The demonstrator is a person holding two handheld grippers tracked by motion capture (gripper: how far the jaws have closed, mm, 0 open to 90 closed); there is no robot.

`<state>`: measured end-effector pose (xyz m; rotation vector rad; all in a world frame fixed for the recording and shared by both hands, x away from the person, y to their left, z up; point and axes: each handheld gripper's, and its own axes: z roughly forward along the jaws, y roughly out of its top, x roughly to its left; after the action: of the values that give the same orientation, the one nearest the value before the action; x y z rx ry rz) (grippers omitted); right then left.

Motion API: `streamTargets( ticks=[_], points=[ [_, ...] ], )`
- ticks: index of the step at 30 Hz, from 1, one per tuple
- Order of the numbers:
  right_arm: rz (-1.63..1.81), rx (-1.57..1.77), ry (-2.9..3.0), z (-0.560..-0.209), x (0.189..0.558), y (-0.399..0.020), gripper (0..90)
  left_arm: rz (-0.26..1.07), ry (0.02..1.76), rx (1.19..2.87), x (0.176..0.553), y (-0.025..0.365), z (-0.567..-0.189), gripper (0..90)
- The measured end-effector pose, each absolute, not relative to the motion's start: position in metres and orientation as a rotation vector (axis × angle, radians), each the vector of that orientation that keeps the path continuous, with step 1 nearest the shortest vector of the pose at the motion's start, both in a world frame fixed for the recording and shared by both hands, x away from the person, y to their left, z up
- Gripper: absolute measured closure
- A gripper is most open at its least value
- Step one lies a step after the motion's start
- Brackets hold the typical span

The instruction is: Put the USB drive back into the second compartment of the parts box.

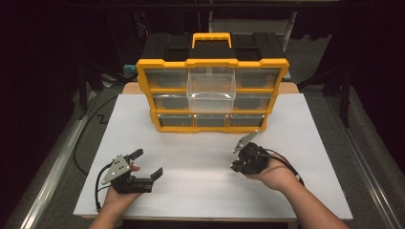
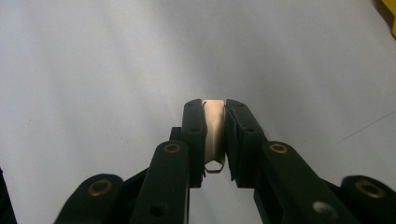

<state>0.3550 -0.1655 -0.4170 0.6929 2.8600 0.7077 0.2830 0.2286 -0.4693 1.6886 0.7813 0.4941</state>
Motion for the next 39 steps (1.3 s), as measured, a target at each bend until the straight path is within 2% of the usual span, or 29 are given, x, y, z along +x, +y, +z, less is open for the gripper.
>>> streamTargets(
  ticks=[17, 39],
  points=[
    [0.603, 0.664, 2.919, -0.403, 0.364, -0.161, 79.7, 0.486, 0.778, 1.682, 0.283, 0.229, -0.469, 0.3],
    [0.445, 0.609, 3.028, -0.408, 0.369, -0.155, 79.7, 0.487, 0.769, 1.69, 0.283, 0.229, -0.469, 0.3]
  ],
)
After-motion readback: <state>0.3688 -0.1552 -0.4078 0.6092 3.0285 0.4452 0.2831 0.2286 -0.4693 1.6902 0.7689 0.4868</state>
